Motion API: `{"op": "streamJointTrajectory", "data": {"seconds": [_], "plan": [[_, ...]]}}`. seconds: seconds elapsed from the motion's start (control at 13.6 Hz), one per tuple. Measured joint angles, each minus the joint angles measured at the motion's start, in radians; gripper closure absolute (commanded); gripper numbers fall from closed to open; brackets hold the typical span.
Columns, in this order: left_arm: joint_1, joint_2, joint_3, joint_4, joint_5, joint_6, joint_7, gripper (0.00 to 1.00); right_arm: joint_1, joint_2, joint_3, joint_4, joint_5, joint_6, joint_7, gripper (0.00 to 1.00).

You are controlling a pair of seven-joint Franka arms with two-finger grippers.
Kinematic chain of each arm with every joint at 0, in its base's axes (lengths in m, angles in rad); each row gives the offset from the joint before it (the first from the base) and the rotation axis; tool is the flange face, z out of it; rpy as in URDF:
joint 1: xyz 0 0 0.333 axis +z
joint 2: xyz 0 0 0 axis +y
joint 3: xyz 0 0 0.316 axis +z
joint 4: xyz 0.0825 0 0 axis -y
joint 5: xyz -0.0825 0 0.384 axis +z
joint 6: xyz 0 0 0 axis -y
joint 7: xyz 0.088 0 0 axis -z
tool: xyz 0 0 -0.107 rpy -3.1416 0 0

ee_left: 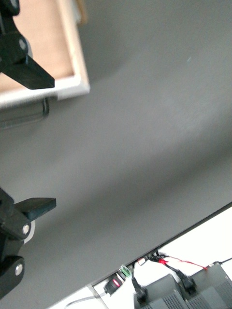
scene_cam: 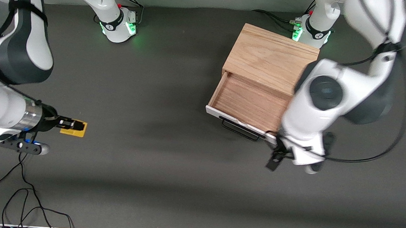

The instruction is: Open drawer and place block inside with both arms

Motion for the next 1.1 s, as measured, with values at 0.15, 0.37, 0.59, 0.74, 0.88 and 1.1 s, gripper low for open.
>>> {"op": "streamJointTrajectory", "data": {"seconds": [0.15, 0.37, 0.59, 0.74, 0.88, 1.1], "plan": [[0.084, -0.066, 0.001, 0.0, -0.072, -0.129, 0.215, 0.0, 0.003, 0.001, 0.113, 0.051, 0.001, -0.022, 0.163, 0.96], [0.193, -0.133, 0.001, -0.003, -0.113, -0.273, 0.485, 0.0, 0.009, 0.005, 0.296, 0.105, 0.001, -0.008, 0.429, 0.95], [0.281, -0.174, 0.001, -0.029, -0.12, -0.335, 0.701, 0.0, 0.072, 0.023, 0.39, 0.114, -0.001, 0.104, 0.596, 0.94], [0.332, -0.206, 0.001, -0.075, -0.121, -0.35, 0.85, 0.0, 0.175, 0.061, 0.393, 0.114, -0.044, 0.186, 0.627, 0.94], [0.376, -0.239, 0.001, -0.121, -0.123, -0.357, 0.978, 0.0, 0.297, 0.115, 0.393, 0.113, -0.138, 0.265, 0.721, 0.94], [0.416, -0.292, 0.002, -0.179, -0.125, -0.357, 1.137, 0.0, 0.432, 0.209, 0.387, 0.111, -0.25, 0.363, 0.81, 0.94]]}}
